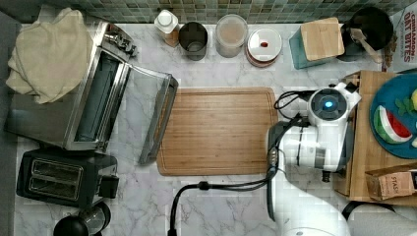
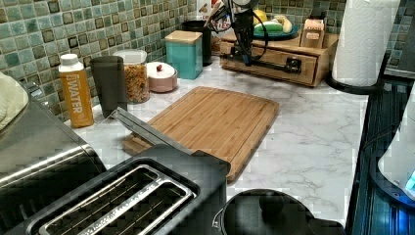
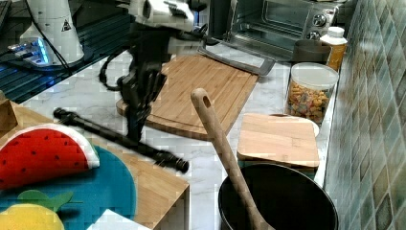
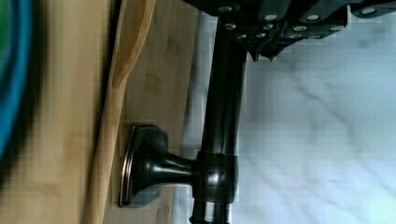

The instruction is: Close the drawer.

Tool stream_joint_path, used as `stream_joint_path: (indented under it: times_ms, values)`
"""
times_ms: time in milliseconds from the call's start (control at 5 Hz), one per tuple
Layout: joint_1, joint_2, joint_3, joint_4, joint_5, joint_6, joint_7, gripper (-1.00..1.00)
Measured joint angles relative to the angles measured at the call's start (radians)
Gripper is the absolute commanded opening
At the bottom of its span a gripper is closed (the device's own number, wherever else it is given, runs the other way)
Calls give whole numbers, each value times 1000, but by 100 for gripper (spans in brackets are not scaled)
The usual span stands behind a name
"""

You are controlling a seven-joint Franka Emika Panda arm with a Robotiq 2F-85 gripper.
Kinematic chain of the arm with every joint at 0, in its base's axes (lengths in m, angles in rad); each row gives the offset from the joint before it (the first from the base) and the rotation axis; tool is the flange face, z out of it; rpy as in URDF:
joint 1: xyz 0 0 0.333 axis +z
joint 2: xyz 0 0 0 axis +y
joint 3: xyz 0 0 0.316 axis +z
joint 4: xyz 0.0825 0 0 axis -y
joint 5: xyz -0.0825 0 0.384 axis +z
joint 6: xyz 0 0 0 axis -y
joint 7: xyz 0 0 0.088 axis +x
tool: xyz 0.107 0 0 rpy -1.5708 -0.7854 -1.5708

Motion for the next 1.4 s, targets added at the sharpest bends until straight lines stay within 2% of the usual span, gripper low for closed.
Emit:
stream_joint_path:
  times_ms: [200,400,1400]
  values:
    - [-14,25,2,53,47,-46,-73,-100]
    - [-12,33,2,63,47,-56,-122,-100]
    - [-5,36,-2,66,42,-60,-123,-100]
